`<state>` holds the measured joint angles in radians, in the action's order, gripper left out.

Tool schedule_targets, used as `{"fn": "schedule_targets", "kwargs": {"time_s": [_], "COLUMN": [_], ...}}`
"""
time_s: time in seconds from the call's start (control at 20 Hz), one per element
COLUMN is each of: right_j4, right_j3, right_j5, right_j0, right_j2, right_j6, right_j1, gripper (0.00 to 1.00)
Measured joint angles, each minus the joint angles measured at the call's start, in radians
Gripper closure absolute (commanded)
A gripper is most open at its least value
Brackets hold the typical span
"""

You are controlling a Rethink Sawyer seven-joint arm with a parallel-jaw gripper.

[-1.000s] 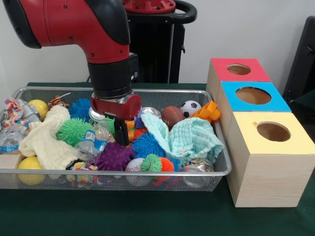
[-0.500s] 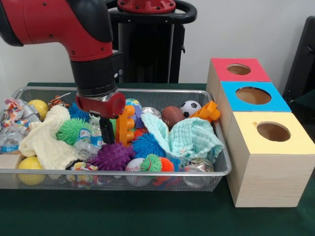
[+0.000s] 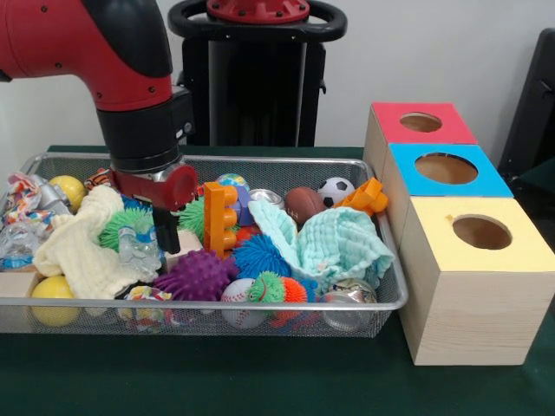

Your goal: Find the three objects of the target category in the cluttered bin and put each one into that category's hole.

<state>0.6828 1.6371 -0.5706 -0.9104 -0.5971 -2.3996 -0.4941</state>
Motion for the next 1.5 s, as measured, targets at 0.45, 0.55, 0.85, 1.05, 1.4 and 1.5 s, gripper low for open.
{"fn": "schedule_targets", "kwargs": {"time_s": [0.45, 0.55, 0.85, 1.05, 1.4, 1.5], "right_j4": [0.002, 0.002, 0.003, 0.003, -0.006, -0.014], "right_j3": [-0.065, -0.071, -0.074, -0.077, -0.107, -0.121], "right_j5": [-0.005, -0.005, -0.005, -0.005, -0.012, -0.026], "right_j0": [0.051, 0.062, 0.077, 0.067, 0.008, -0.010], "right_j2": [-0.001, -0.001, -0.001, -0.002, -0.024, -0.031], "right_j6": [0.009, 0.009, 0.009, 0.009, 0.033, 0.047], "right_j1": [0.050, 0.058, 0.063, 0.066, 0.100, 0.111], "gripper": [1.00, 1.00, 1.00, 1.00, 1.00, 1.00]}}
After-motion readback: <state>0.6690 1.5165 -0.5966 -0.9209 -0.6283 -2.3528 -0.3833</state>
